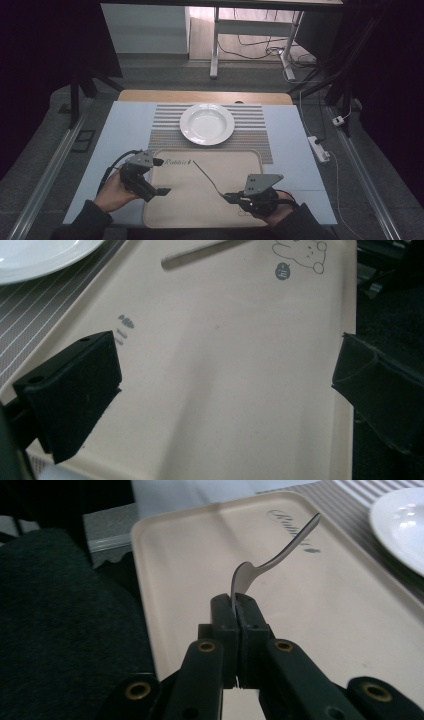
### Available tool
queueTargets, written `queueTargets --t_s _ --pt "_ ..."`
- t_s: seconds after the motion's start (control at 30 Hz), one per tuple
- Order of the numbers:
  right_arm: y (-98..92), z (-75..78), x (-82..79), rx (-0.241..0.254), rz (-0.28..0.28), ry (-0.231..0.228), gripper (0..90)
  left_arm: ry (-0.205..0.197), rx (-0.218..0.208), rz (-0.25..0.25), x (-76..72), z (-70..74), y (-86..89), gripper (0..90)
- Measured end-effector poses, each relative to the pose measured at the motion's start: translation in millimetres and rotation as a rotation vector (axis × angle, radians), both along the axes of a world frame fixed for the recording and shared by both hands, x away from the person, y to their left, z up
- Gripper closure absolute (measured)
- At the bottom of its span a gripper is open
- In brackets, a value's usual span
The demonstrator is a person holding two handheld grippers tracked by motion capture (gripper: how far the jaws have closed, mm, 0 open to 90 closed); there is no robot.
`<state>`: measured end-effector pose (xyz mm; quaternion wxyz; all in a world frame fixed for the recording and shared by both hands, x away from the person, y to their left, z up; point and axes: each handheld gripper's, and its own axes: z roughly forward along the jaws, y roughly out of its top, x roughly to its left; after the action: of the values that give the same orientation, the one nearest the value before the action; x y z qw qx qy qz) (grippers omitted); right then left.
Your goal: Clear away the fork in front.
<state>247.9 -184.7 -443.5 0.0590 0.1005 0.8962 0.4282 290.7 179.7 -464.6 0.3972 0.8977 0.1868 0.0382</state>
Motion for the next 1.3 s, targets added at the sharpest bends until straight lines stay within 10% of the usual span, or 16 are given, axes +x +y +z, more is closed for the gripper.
queueTargets --t_s 0.8,1.3 --pt "19.6 -1.8 -14.1 -0.019 0.174 0.047 89.1 -0.077 0.178 -0.424 13.3 -6.2 -81.8 0.4" --pt "20.9 -2.7 -14.0 -0.022 0.226 0.076 89.1 -0.15 0.206 -0.619 3.4 1.1 -84.2 57.6"
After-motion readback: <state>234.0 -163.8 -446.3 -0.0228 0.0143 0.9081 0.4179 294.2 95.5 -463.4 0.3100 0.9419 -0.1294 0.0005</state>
